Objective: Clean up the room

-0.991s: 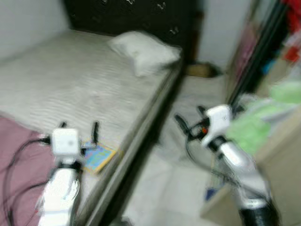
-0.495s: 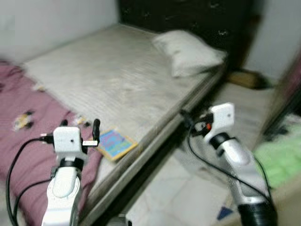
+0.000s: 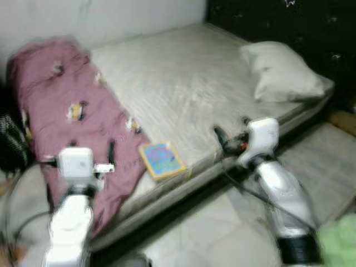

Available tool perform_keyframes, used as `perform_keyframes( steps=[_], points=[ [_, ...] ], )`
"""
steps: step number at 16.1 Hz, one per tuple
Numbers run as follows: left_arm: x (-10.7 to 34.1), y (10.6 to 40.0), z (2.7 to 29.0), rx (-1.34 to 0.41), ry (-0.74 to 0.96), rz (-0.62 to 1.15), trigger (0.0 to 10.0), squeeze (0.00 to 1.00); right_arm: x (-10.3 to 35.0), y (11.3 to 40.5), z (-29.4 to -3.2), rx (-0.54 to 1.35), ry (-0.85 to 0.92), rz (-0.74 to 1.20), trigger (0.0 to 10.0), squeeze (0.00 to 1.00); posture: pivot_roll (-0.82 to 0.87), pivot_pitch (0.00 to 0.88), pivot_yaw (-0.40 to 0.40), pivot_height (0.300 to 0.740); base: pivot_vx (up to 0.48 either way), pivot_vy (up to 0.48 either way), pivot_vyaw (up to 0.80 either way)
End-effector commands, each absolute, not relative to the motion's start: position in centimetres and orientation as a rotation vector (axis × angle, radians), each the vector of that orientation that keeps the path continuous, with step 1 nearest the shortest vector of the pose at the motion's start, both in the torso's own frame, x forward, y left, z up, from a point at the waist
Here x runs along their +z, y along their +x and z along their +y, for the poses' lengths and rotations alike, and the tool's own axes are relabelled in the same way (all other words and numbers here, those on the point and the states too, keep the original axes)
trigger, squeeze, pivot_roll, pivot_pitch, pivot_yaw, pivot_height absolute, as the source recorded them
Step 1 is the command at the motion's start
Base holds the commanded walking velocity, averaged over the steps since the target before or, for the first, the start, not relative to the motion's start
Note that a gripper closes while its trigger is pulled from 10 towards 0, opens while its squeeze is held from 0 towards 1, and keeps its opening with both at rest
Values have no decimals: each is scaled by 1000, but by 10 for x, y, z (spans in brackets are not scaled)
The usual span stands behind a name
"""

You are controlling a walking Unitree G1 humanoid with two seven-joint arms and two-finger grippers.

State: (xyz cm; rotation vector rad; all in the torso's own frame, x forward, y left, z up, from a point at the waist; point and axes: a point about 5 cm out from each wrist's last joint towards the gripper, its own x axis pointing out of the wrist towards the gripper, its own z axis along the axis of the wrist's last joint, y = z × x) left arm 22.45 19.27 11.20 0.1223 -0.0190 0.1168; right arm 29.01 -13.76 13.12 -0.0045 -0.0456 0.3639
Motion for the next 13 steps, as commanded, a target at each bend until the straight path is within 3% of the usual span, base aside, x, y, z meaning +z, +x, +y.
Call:
perform_keyframes(
  steps=[1, 13],
  points=[
    [116, 227, 188, 99, 118, -39, 10000, 0, 132, 291, -148, 332, -20, -45, 10000, 0, -20, 0, -27, 740, 0, 0, 800],
    [117, 230, 187, 74, 108, -47, 10000, 0, 131, 294, -149, 312, -18, -52, 10000, 0, -21, 0, -20, 740, 0, 0, 800]
  ],
)
